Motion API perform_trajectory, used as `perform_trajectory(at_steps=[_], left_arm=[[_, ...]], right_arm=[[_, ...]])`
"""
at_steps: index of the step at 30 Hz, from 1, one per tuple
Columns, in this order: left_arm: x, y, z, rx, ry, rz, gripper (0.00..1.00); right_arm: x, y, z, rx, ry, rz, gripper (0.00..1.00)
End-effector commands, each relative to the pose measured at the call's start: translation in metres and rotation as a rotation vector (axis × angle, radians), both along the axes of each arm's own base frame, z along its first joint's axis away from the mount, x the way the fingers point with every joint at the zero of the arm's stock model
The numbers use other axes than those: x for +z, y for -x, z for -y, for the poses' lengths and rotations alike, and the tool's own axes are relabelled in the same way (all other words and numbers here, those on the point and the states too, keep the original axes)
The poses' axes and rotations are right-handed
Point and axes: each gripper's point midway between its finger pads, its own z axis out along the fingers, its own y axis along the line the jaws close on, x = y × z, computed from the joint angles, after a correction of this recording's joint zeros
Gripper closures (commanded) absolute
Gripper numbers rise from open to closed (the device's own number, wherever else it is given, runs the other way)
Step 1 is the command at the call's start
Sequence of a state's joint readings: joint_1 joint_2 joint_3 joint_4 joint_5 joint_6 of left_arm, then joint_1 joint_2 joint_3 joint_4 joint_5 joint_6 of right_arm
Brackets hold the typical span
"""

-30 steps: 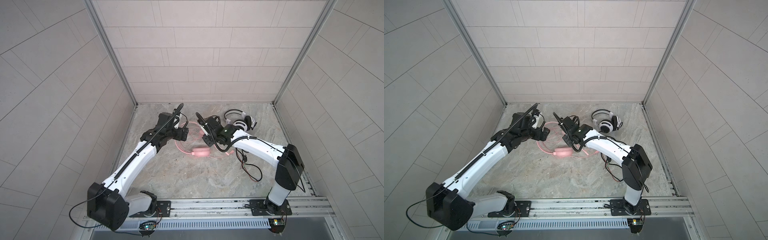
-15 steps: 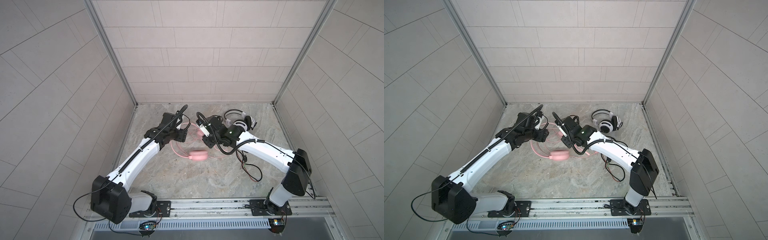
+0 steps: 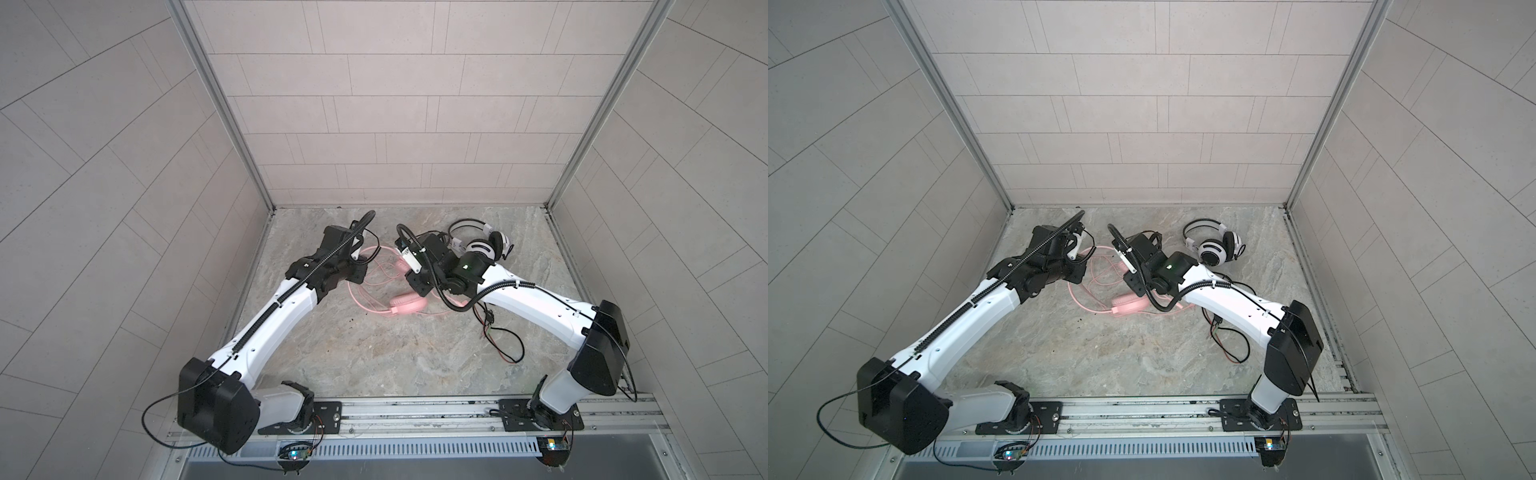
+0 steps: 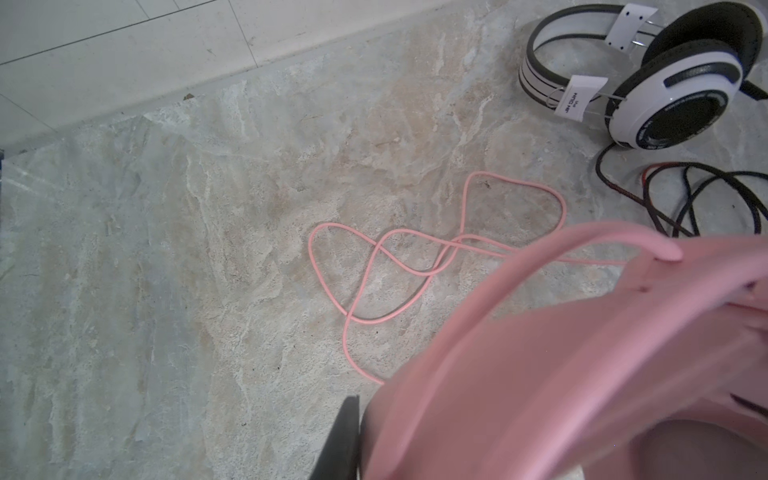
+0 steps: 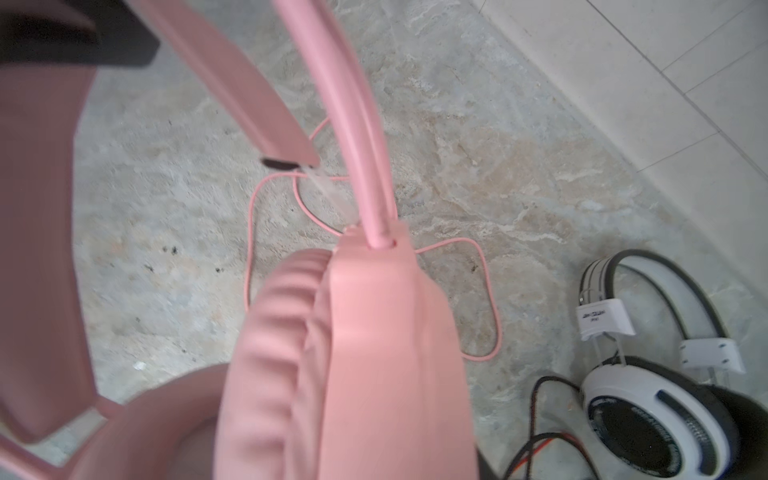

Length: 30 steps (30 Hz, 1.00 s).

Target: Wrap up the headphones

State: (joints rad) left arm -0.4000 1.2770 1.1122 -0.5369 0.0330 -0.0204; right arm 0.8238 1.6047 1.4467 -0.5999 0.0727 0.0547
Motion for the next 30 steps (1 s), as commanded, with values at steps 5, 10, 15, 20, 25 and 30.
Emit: perform_trajectory(at_steps=[5, 10, 15, 20, 25, 30], left_arm=[[0.021, -0.002, -0.014, 0.076, -0.002, 0.084, 0.99], [0.033, 0.0, -0.028, 0.153, -0.005, 0.138, 1.0], [0.051, 0.007, -0.038, 0.198, 0.027, 0.173, 1.0], [0.095, 0.014, -0.038, 0.195, 0.136, 0.183, 1.0], [0.14, 0.014, -0.043, 0.195, 0.272, 0.163, 1.0], [0.173, 0.004, -0.076, 0.259, 0.432, 0.154, 1.0]], right_arm=[[0.059, 0.015, 0.003, 0.007, -0.198, 0.047, 0.28], [0.088, 0.023, 0.027, -0.006, -0.297, 0.082, 0.24], [0.099, 0.014, 0.1, -0.163, -0.369, 0.121, 0.21], [0.084, -0.007, 0.177, -0.395, -0.431, 0.163, 0.12], [0.044, -0.028, 0.179, -0.414, -0.483, 0.051, 0.12], [0.001, -0.049, 0.154, -0.377, -0.525, -0.081, 0.13]])
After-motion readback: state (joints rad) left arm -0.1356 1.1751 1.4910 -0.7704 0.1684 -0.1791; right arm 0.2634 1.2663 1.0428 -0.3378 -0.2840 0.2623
